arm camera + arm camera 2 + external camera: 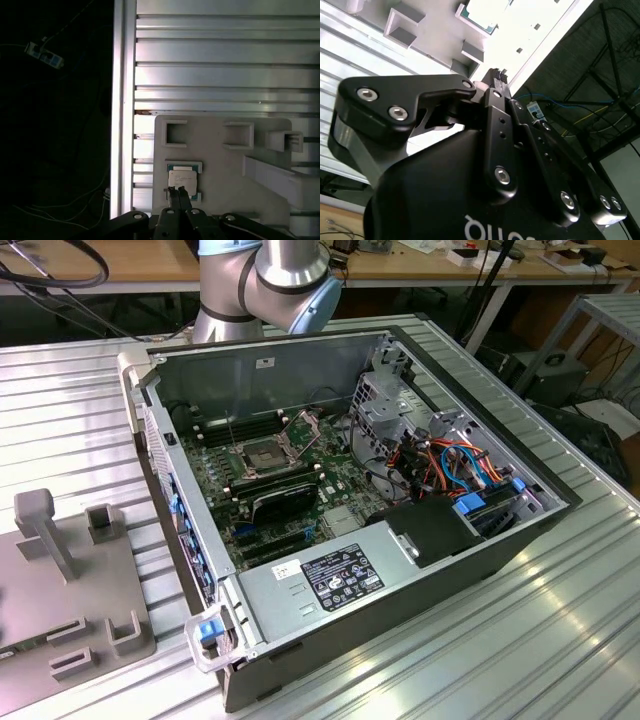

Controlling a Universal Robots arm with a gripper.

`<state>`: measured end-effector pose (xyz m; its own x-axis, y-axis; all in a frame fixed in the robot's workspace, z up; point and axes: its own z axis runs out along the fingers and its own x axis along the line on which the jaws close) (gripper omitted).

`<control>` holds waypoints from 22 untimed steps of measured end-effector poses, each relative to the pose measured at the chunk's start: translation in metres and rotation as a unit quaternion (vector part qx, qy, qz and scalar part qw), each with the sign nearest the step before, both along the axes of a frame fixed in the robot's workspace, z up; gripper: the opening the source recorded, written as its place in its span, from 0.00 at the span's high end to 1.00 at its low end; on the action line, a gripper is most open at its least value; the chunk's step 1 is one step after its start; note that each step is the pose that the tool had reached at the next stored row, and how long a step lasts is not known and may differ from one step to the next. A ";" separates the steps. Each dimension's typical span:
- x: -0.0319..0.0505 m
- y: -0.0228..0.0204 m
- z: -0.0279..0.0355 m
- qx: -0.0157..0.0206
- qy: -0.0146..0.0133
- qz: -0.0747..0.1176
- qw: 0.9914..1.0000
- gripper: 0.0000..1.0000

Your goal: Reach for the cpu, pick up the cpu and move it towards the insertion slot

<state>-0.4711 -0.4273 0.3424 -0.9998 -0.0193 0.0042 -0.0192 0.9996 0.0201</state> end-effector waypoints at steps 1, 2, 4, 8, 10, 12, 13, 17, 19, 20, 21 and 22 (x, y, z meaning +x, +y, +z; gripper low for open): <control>0.0000 0.0000 0.0000 0.000 0.000 0.000 1.000 0.89; 0.0000 0.0000 0.0000 0.000 0.000 0.000 1.000 0.89; 0.0000 0.0000 0.0000 0.000 0.000 0.000 1.000 0.76; 0.0000 0.0000 0.0000 0.000 0.000 0.000 1.000 0.64; 0.0000 0.0000 0.0000 0.000 0.000 0.000 1.000 0.53; 0.0000 0.0000 -0.0010 0.000 0.003 0.000 1.000 0.40; 0.0000 0.0000 -0.0018 -0.001 0.004 0.001 1.000 0.40; 0.0000 -0.0007 -0.0102 -0.002 0.005 0.001 1.000 0.34; -0.0001 -0.0011 -0.0139 -0.002 0.005 -0.004 1.000 0.34; 0.0000 -0.0013 -0.0152 -0.002 0.005 -0.007 1.000 0.34; 0.0000 -0.0013 -0.0160 -0.002 0.005 -0.008 1.000 0.34; 0.0000 -0.0014 -0.0160 -0.002 0.005 -0.008 1.000 0.34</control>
